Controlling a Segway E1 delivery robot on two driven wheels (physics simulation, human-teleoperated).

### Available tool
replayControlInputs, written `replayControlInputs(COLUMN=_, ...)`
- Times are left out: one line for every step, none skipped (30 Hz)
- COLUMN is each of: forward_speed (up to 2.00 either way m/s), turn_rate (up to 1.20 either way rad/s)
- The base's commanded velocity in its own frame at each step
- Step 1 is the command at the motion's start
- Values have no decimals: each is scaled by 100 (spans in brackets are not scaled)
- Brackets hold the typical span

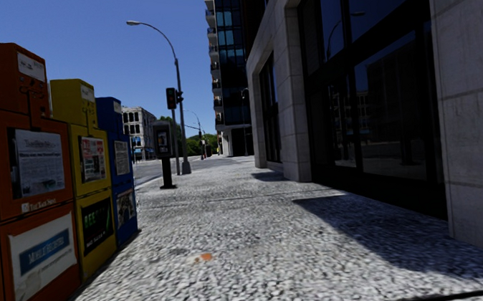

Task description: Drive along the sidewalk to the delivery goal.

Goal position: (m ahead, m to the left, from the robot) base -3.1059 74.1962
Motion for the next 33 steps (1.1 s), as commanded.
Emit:
replayControlInputs(forward_speed=200, turn_rate=0)
replayControlInputs(forward_speed=200, turn_rate=0)
replayControlInputs(forward_speed=200, turn_rate=0)
replayControlInputs(forward_speed=200, turn_rate=0)
replayControlInputs(forward_speed=200, turn_rate=0)
replayControlInputs(forward_speed=200, turn_rate=0)
replayControlInputs(forward_speed=200, turn_rate=0)
replayControlInputs(forward_speed=200, turn_rate=0)
replayControlInputs(forward_speed=200, turn_rate=0)
replayControlInputs(forward_speed=200, turn_rate=0)
replayControlInputs(forward_speed=200, turn_rate=0)
replayControlInputs(forward_speed=200, turn_rate=0)
replayControlInputs(forward_speed=200, turn_rate=0)
replayControlInputs(forward_speed=200, turn_rate=0)
replayControlInputs(forward_speed=200, turn_rate=0)
replayControlInputs(forward_speed=200, turn_rate=0)
replayControlInputs(forward_speed=200, turn_rate=0)
replayControlInputs(forward_speed=200, turn_rate=0)
replayControlInputs(forward_speed=196, turn_rate=0)
replayControlInputs(forward_speed=195, turn_rate=0)
replayControlInputs(forward_speed=195, turn_rate=0)
replayControlInputs(forward_speed=195, turn_rate=0)
replayControlInputs(forward_speed=195, turn_rate=0)
replayControlInputs(forward_speed=195, turn_rate=0)
replayControlInputs(forward_speed=195, turn_rate=0)
replayControlInputs(forward_speed=195, turn_rate=0)
replayControlInputs(forward_speed=195, turn_rate=0)
replayControlInputs(forward_speed=195, turn_rate=0)
replayControlInputs(forward_speed=195, turn_rate=0)
replayControlInputs(forward_speed=195, turn_rate=0)
replayControlInputs(forward_speed=195, turn_rate=0)
replayControlInputs(forward_speed=195, turn_rate=0)
replayControlInputs(forward_speed=195, turn_rate=0)
